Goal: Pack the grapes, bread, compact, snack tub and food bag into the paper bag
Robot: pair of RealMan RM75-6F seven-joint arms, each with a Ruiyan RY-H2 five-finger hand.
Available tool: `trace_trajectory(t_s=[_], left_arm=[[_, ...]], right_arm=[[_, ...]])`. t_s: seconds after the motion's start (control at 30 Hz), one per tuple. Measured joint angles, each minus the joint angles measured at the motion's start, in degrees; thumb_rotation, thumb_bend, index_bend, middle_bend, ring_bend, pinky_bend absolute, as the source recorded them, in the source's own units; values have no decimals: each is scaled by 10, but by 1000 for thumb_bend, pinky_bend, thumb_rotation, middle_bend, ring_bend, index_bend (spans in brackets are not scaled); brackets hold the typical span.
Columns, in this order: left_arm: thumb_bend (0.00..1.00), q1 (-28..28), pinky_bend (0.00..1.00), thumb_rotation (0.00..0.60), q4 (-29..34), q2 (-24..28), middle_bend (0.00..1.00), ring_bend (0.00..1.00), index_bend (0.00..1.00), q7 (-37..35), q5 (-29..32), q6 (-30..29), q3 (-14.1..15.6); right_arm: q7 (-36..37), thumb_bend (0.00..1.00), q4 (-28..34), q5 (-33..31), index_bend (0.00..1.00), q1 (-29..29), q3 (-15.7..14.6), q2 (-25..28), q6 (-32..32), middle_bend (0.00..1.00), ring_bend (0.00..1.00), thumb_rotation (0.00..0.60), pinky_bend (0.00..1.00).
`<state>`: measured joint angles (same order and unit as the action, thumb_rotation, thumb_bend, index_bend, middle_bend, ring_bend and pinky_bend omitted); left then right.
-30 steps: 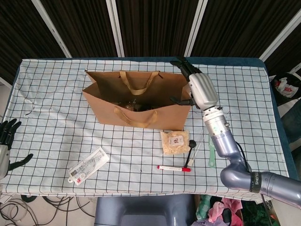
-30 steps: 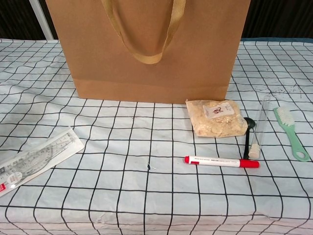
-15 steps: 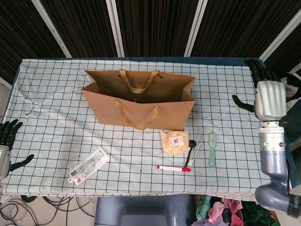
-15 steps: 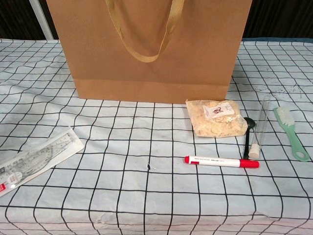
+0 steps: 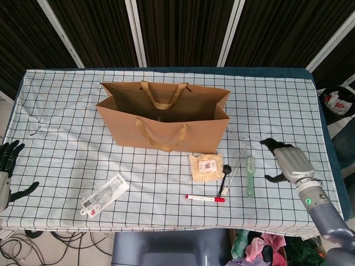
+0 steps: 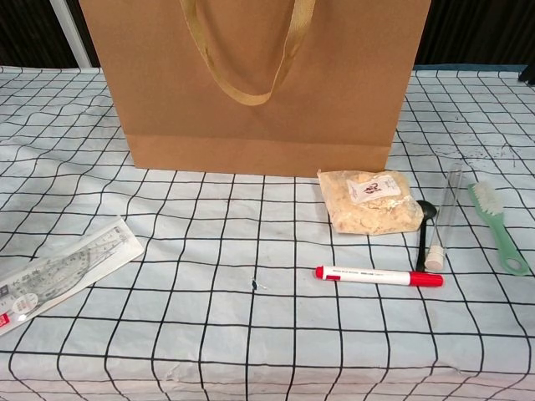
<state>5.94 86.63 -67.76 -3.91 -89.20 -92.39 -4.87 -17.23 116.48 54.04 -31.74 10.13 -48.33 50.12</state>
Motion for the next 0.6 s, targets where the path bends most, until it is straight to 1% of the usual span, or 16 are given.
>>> trace_trajectory(t_s=[0.07, 0.17, 0.37, 0.47, 0.6], left_arm=[[22, 0, 50, 600, -1, 0, 41, 0, 83, 0, 0, 1, 0], [21, 1, 50, 600, -1, 0, 41, 0, 82, 0, 1, 3, 0], [22, 1, 50, 600, -3, -1, 40, 0, 76, 1, 4, 2, -3], [22, 0, 50, 600, -2, -1, 40, 0, 76, 0, 5, 1, -3], [22, 0, 50, 600, -3, 0, 40, 0, 75, -1, 7, 2, -4]], right_arm=[[6, 150, -5, 7, 144, -5, -4, -21, -10, 103, 181, 600, 234], [12, 150, -26, 24, 144, -15, -11, -66, -23, 103, 167, 600, 234], [10, 151, -82, 55, 144, -38, -21, -163, -35, 101, 158, 600, 234], [-3, 151, -114, 68, 144, -49, -23, -206, -28, 98, 151, 600, 234], [-42, 150, -155, 81, 144, -63, -30, -258, -12, 97, 145, 600, 233]])
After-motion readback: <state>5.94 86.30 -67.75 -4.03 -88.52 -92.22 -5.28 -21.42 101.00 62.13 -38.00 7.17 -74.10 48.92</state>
